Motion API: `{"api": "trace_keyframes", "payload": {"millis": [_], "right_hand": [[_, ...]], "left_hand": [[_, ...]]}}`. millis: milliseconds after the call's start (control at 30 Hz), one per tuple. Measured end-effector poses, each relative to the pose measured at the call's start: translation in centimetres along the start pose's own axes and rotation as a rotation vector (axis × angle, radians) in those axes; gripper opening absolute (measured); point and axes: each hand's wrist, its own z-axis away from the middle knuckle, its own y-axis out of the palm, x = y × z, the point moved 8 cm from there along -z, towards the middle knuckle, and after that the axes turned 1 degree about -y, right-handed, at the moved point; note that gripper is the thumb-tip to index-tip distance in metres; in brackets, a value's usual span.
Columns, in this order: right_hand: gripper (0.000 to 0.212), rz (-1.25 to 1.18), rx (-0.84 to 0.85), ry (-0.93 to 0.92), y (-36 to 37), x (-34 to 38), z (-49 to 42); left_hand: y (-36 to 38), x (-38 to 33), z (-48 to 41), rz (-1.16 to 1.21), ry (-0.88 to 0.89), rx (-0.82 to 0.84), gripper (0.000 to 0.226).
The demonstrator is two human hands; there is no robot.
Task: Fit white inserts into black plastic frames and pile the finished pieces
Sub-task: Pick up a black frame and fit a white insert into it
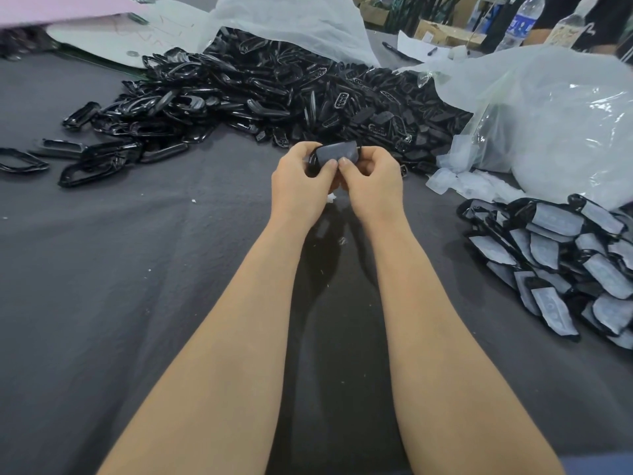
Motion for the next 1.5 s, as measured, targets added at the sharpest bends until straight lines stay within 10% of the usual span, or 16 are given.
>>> {"api": "trace_keyframes", "payload": {"millis": [1500], "right_hand": [[0.007,-0.072,0.000,0.025,0.0,-0.1,0.3]], "left_hand": [[-0.2,-0.4,0.2,0.099,-0.023,-0.011,0.016]]}}
